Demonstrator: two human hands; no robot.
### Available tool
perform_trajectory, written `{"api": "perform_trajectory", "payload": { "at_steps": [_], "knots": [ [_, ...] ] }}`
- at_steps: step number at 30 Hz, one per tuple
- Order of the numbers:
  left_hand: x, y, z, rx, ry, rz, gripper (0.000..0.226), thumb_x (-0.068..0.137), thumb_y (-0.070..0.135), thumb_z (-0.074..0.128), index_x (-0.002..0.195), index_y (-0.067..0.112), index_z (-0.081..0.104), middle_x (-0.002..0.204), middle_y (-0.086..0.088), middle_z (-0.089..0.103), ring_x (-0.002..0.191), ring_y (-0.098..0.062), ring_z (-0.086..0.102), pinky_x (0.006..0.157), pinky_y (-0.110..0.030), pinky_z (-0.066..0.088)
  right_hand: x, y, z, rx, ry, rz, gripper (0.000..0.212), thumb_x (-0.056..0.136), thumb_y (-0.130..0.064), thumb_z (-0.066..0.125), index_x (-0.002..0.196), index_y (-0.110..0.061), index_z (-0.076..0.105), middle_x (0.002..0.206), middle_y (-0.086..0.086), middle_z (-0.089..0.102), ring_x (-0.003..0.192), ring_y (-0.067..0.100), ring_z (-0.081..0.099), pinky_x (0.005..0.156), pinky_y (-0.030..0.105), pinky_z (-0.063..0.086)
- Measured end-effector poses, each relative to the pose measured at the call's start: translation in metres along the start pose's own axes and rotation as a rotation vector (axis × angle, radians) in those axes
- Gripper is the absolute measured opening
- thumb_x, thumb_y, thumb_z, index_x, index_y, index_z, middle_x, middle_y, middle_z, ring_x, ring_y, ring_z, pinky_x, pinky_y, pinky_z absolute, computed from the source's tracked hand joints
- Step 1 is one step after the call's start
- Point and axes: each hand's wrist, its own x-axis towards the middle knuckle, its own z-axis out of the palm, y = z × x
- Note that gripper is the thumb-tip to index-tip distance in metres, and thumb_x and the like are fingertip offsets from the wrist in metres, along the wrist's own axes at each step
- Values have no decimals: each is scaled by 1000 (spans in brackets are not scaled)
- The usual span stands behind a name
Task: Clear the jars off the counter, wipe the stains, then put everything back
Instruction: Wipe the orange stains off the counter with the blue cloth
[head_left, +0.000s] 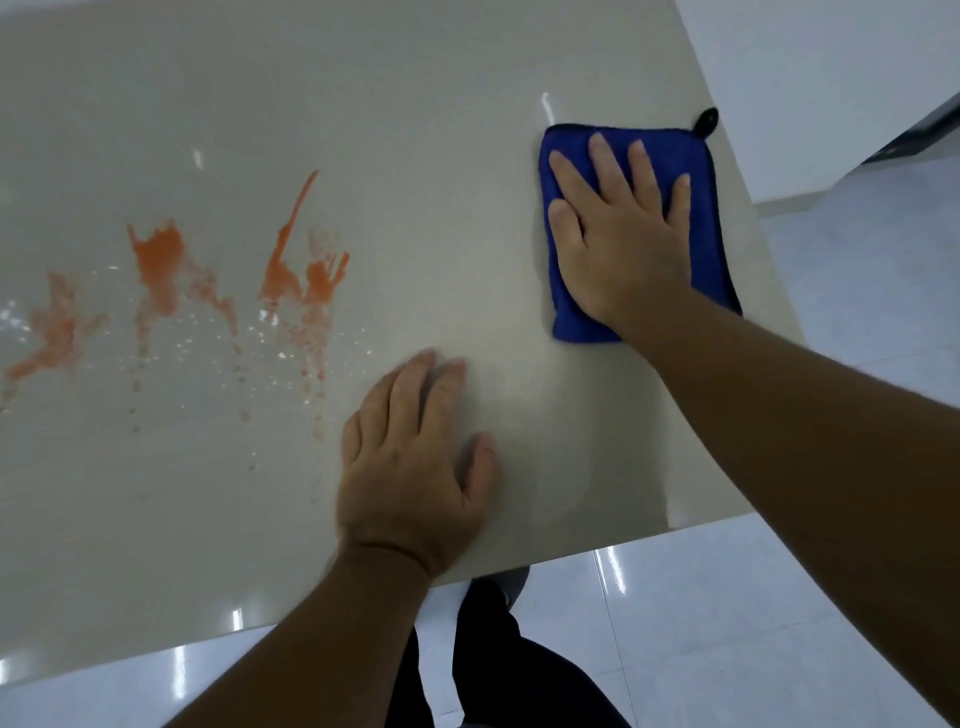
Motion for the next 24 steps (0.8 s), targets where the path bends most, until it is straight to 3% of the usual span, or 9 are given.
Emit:
{"api": "perform_trajectory", "payload": {
  "at_steps": [4,11,16,24],
  "knots": [
    [2,-1,1,2,20,11,64,82,44,52,139,17,52,146,-8,48,130,-32,42,104,-41,28,-19,-2,-1,-8,-6,22,57,103,-49,18,159,-42,12,171,6,5,156,30,3,124,56,3],
    [1,-5,6,-1,33,26,64,83,45,52,141,18,50,148,-7,45,132,-29,41,106,-38,28,-160,-17,18,-49,-36,-57,59,103,-49,24,160,-38,16,170,5,13,157,27,9,123,58,11],
    [2,-6,5,-29,47,41,64,82,44,54,140,17,53,148,-7,48,132,-29,42,106,-36,27,-123,-23,13,-50,-45,-102,58,103,-51,21,160,-40,15,170,4,13,156,26,10,122,58,10],
    [2,-5,1,-42,-8,20,62,82,45,52,138,18,55,146,-7,50,131,-31,46,103,-39,31,33,-76,8,-52,-29,-151,58,102,-51,16,159,-40,13,171,5,7,156,28,5,122,60,4]
  ]
}}
